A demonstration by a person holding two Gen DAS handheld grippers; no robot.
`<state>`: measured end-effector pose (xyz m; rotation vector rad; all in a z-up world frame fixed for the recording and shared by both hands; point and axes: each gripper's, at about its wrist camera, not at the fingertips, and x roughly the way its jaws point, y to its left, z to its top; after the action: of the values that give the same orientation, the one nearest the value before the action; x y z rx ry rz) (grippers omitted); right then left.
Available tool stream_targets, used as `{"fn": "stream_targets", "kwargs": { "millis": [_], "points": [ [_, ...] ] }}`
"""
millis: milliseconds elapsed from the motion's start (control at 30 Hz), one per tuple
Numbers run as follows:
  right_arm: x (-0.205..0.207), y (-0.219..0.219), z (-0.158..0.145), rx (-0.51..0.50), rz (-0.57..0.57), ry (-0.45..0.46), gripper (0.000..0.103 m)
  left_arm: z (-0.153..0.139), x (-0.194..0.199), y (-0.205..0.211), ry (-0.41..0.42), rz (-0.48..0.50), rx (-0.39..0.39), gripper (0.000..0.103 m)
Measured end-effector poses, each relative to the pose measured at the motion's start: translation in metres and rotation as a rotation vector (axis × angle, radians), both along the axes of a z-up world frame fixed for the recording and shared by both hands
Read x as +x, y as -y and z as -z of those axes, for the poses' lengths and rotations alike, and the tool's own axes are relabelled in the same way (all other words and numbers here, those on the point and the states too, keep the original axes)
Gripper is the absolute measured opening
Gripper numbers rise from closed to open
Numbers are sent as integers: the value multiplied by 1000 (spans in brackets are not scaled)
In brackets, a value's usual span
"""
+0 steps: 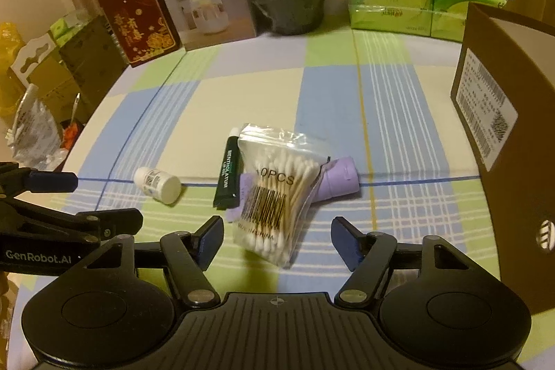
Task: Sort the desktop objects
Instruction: 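Approach the white pill bottle with the left gripper while the right approaches the cotton-swab bag, then grasp the white pill bottle with the left gripper while the right grasps the cotton-swab bag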
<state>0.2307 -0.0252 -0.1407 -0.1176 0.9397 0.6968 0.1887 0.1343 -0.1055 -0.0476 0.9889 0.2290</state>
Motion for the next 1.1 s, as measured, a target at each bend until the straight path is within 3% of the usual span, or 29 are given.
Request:
{"fn": "stream_targets", "kwargs": {
  "millis": [233, 500, 900, 967, 1100],
  "points": [
    [15, -11, 12, -3, 21, -11, 53, 15, 20, -7, -24, 32, -1, 92],
    [24, -9, 17, -6, 24, -28, 26, 26, 34, -13, -45, 46, -12, 90],
    [39, 17, 10, -74, 112, 5, 22, 35, 48, -19, -51, 57, -30, 79],
    [42, 23, 9, -75, 129, 4, 22, 36, 50, -18, -53, 65, -32, 68],
    [45, 30, 8, -77, 148, 1, 22, 40, 54, -19, -58, 72, -33, 65]
  ]
}}
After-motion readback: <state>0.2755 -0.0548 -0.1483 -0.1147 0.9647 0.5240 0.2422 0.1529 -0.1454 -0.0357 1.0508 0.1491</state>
